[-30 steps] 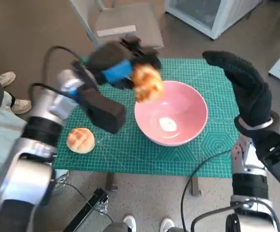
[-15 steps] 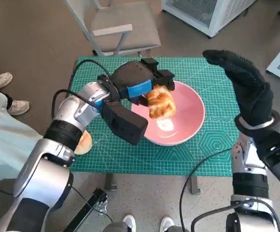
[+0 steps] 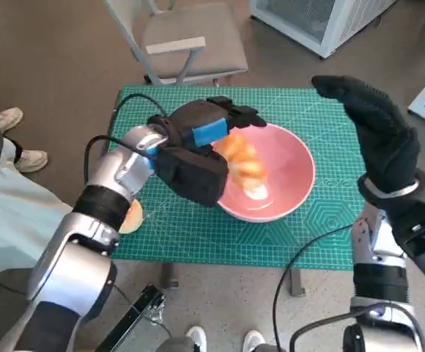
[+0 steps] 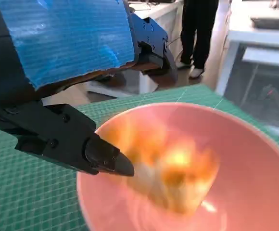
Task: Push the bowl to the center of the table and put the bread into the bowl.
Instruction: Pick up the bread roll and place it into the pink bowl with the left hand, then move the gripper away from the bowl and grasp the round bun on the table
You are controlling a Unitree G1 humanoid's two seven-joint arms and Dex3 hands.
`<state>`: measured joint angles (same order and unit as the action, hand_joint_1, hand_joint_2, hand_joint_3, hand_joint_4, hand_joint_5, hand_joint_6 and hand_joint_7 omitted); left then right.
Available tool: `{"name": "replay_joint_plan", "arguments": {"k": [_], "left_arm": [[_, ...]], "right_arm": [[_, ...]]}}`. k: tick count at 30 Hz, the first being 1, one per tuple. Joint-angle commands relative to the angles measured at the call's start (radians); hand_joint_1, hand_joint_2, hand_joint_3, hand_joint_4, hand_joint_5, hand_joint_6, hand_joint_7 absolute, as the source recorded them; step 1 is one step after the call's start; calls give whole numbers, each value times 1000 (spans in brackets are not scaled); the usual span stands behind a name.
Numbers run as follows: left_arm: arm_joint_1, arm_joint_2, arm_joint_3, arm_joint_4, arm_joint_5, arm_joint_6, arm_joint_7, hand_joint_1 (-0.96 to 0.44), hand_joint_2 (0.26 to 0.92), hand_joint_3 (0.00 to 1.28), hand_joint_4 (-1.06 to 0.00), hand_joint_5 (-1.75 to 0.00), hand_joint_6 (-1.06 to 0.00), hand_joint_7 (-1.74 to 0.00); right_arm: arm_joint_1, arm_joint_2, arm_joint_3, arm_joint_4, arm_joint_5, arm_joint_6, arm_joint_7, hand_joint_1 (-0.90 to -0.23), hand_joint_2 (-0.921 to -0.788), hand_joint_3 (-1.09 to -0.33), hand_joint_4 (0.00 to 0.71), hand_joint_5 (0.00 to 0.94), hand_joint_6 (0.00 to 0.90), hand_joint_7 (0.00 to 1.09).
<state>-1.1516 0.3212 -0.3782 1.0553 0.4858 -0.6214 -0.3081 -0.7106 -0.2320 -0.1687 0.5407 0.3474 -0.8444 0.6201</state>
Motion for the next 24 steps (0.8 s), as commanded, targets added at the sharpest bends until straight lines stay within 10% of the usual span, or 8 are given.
{"name": "replay_joint_plan", "arguments": {"k": [1,24], "left_arm": [[29,51,55,-67,-85,-63,-62,-246,853,12,-332,-53,-361,-299],[425,436,336,-722,-404,167,-393,-174,846,1,-488,-14,-480,-257]], "right_arm": [[29,3,3,-3,-14,3,-12,-660,-921,-710,278,0,-1,628],[12,10,12,26,5,1,6,-654,-921,-708,274,0,-1,627]]}}
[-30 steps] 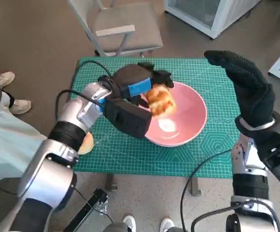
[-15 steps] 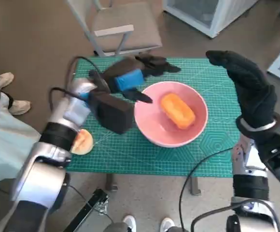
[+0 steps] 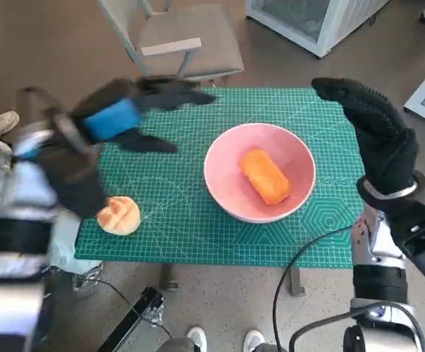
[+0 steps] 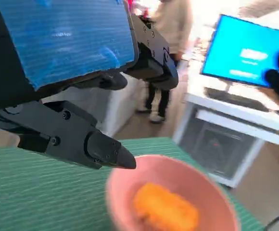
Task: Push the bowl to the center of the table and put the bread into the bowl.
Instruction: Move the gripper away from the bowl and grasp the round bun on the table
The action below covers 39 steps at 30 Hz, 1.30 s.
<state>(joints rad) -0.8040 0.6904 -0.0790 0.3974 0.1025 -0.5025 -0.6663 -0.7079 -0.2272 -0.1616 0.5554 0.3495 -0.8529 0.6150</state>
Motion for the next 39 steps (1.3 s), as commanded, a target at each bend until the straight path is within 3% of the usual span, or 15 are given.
{"name": "replay_joint_plan", "arguments": {"k": [1,10,21,29,39], "left_arm": [[91,78,44,-73,-21,55,-39,-173,847,1,-483,-11,-478,-254],[235,173,82,-118,1,101,-63,-184,838,0,-430,0,-469,-170],[339,212,70,-154,59,196,-64,-147,790,0,-350,0,-431,-90],[350,197,11,-140,143,252,-66,-131,786,1,-299,0,-403,-49],[303,165,-87,-42,240,240,-55,-135,788,1,-276,0,-380,-19]], "right_arm": [[8,6,6,12,4,12,11,-654,-921,-707,274,0,-1,626],[10,13,13,-1,15,49,14,-658,-921,-709,270,0,-1,626],[1,21,12,6,18,59,24,-650,-921,-708,270,0,-1,636],[-1,22,13,-5,17,70,26,-648,-921,-708,267,0,-1,644],[-5,19,10,0,19,67,35,-649,-921,-703,268,1,-1,653]]}}
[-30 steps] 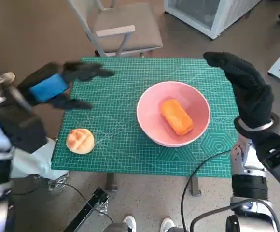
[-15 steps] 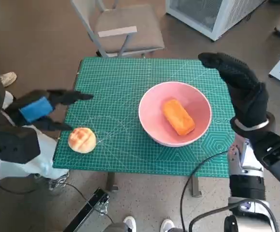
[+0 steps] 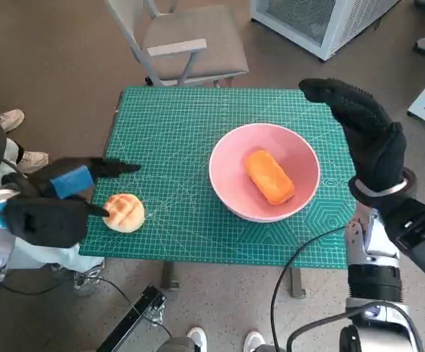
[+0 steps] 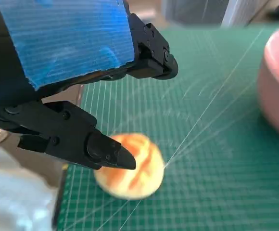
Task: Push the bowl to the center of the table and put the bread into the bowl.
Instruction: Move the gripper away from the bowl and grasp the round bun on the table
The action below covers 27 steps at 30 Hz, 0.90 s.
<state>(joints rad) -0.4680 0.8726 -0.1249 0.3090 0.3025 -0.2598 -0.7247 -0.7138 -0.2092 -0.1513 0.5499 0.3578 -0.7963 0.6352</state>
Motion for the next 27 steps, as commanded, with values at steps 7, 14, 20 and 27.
{"name": "replay_joint_plan", "arguments": {"k": [7,14,20,27], "left_arm": [[-75,-53,-117,137,115,20,-1,-131,788,1,-267,0,-369,-8],[-121,-88,-196,215,194,104,-40,-121,791,2,-244,0,-351,0],[-154,-118,-253,263,261,149,-28,-96,812,11,-333,-36,-455,-45],[-159,-116,-252,320,267,52,87,-20,904,81,-671,-863,-593,-863]], "right_arm": [[-1,-3,-3,0,13,12,18,-645,-921,-703,269,1,-1,657],[-1,-3,-5,1,14,6,24,-644,-921,-703,269,1,-1,659],[-4,-6,-10,11,15,1,31,-645,-921,-701,269,1,-1,659],[-7,-9,-12,12,12,-2,31,-644,-921,-700,270,1,-1,659]]}}
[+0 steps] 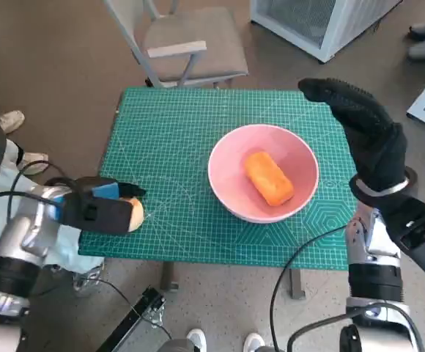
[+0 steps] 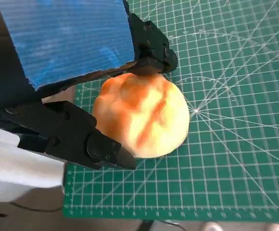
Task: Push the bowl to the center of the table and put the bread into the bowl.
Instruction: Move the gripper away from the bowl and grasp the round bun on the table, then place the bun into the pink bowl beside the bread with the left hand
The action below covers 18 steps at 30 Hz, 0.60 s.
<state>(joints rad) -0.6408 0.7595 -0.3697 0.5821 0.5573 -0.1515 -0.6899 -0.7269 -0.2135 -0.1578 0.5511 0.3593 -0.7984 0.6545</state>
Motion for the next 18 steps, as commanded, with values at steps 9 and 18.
{"name": "replay_joint_plan", "arguments": {"k": [9,18], "left_arm": [[-19,11,36,63,-54,-149,76,0,919,90,-660,-1232,-614,-1125],[-79,15,176,-100,-220,-149,17,2,920,98,-661,-1254,-597,-1138]], "right_arm": [[2,-6,-6,20,6,-10,13,-638,-921,-700,271,1,-1,660],[-3,-7,-6,24,7,-11,16,-642,-921,-700,270,1,-1,659]]}}
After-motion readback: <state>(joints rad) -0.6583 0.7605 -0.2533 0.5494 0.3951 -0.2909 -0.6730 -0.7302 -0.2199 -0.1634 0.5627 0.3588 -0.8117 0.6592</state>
